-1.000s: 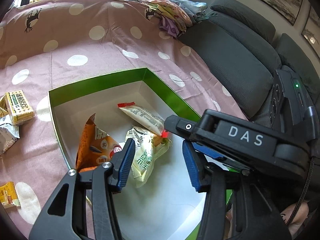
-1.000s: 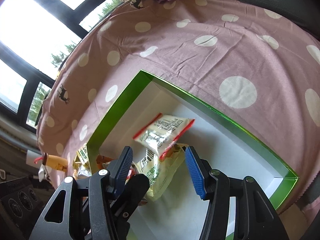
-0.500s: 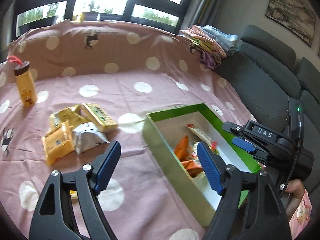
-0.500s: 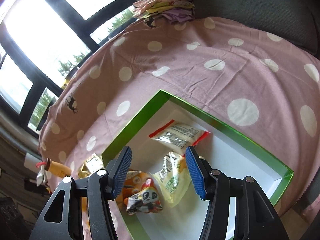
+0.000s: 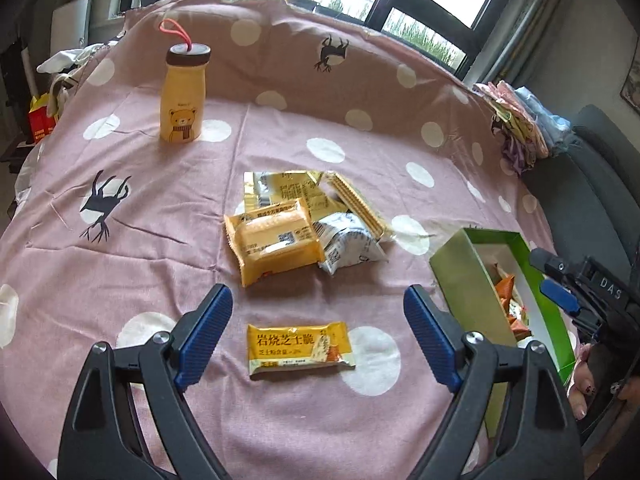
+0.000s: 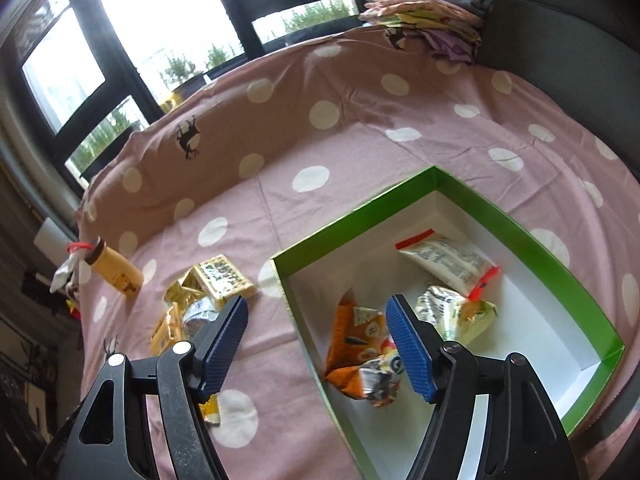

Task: Organize snacks
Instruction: 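Move the right tool back to the yellow cheese cracker bar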

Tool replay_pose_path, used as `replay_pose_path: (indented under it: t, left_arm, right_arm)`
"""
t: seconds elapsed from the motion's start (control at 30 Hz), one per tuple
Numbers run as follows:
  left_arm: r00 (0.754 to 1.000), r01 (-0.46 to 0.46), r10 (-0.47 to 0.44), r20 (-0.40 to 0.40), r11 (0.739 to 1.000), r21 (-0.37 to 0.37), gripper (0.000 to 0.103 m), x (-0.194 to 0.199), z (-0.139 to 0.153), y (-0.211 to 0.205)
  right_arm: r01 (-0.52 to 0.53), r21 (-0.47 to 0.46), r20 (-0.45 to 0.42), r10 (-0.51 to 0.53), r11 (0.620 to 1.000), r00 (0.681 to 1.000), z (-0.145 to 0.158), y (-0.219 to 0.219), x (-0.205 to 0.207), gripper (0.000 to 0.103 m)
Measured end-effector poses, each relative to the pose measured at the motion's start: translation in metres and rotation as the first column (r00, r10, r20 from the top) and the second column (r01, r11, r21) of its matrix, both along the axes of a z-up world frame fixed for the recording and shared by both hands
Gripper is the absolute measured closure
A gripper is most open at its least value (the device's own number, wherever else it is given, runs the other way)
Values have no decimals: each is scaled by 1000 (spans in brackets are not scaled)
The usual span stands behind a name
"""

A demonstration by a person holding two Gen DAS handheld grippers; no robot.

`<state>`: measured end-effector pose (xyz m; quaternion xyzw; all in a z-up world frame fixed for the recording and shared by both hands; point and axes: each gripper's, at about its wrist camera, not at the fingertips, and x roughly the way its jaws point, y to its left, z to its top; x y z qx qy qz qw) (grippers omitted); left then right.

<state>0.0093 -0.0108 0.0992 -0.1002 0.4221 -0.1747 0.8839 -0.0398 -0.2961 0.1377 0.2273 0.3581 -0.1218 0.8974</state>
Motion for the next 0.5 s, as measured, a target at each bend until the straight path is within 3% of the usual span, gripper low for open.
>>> replay_pose_path:
  t: [0.27, 0.5]
  left_arm:
    - [984, 18, -15, -175, 1000, 15, 15, 13, -31, 14]
    - [960, 7, -13, -279, 1000, -21, 15, 19, -45, 22]
  right_arm:
    - [-240, 95, -42, 245, 966, 969, -19, 63, 36, 30]
    - [-337, 297, -117, 384, 894, 916, -58, 99, 62, 30]
